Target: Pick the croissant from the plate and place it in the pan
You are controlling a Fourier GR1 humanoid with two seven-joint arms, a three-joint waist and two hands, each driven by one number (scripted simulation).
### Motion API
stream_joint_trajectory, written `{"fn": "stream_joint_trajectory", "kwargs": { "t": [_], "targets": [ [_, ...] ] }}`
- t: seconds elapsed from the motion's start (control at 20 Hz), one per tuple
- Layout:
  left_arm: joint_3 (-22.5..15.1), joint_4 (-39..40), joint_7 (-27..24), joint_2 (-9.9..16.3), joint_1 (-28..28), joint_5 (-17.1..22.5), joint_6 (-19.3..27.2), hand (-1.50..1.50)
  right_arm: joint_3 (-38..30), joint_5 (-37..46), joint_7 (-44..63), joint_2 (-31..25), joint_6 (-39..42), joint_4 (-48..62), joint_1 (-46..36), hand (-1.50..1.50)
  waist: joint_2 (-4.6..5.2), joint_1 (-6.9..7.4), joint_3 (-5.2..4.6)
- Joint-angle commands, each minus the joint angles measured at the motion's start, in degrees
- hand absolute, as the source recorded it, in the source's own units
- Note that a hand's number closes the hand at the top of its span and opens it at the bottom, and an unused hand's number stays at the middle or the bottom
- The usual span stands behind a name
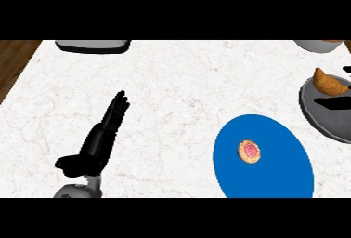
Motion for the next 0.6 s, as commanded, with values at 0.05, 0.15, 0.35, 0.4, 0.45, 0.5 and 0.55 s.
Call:
{"fn": "stream_joint_trajectory", "kwargs": {
  "t": [0.05, 0.15, 0.35, 0.4, 0.45, 0.5, 0.55],
  "targets": [
    [-0.82, 0.88, -0.05, -1.73, -0.8, -1.16, 1.52, 0.0, -2.01, -2.54, -6.13, -1.36, 4.25, 6.78, -3.05, -1.5, 0.16, -0.05, 0.08],
    [0.68, 2.68, -1.31, -0.99, -2.09, -0.4, 0.63, 0.0, -3.83, -4.3, -8.52, -1.4, 3.01, 7.05, -3.89, -1.5, 0.31, -0.16, 0.08],
    [0.24, 1.41, -1.7, -0.28, 1.38, -0.28, 0.02, 0.0, -10.0, -11.1, -16.62, -0.93, 0.41, 4.59, -3.31, -1.5, -0.09, -0.68, 0.07],
    [1.13, 2.19, -0.94, -0.38, -1.13, -0.41, 0.59, 0.0, -11.41, -12.53, -17.08, -0.9, 0.07, 4.95, -3.75, -1.5, -0.01, -0.91, 0.08],
    [0.62, 2.02, -0.72, -1.15, -1.44, -1.11, 1.49, 0.0, -12.28, -13.73, -18.75, 0.5, -0.63, 5.27, -3.15, -1.5, -0.23, -1.24, 0.03],
    [1.59, 0.82, 0.36, -0.28, -1.48, -0.1, 0.83, 0.0, -13.67, -15.46, -19.48, -0.71, 1.4, 5.44, -2.64, -1.5, -0.47, -1.58, -0.01],
    [1.91, 1.91, 1.88, -0.42, -3.91, 0.01, 0.76, 0.0, -14.69, -16.66, -20.46, -2.92, 4.71, 6.21, -1.85, -1.5, -0.38, -1.94, 0.01]
  ]
}}
